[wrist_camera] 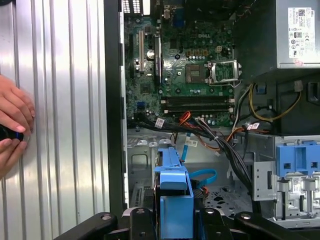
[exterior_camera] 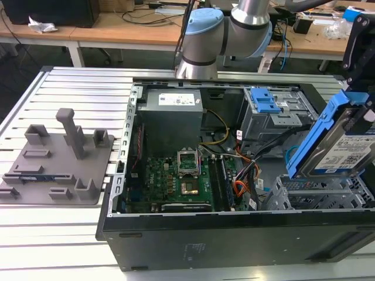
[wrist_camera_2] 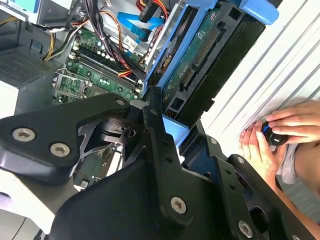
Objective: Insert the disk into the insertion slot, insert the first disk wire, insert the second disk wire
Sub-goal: 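Insert the disk into the insertion slot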
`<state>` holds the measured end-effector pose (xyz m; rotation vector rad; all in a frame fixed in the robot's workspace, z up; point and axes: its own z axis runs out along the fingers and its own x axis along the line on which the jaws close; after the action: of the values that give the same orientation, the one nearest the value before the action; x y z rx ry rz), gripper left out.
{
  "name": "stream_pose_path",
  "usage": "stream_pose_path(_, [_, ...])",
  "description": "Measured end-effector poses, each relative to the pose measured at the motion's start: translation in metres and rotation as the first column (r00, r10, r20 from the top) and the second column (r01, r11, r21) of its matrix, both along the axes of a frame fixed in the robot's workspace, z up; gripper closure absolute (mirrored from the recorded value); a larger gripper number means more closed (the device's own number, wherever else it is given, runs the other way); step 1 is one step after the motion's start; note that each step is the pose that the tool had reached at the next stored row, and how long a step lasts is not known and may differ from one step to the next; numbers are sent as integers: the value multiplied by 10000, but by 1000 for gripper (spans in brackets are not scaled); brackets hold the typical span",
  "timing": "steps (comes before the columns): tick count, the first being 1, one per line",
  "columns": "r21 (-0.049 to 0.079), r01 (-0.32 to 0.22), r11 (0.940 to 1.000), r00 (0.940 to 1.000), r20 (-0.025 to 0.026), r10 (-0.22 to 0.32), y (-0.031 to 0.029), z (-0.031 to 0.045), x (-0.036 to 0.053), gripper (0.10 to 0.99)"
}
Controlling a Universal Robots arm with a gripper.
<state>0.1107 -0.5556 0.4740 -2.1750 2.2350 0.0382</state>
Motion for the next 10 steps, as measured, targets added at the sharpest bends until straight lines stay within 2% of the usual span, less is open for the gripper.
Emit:
stream_pose_path(3, [-1, -11, 10000, 10000, -3, 11, 30, -17, 0, 722])
stream_pose_path(10, [-1, -31, 10000, 10000, -38, 31, 33, -28, -1, 722])
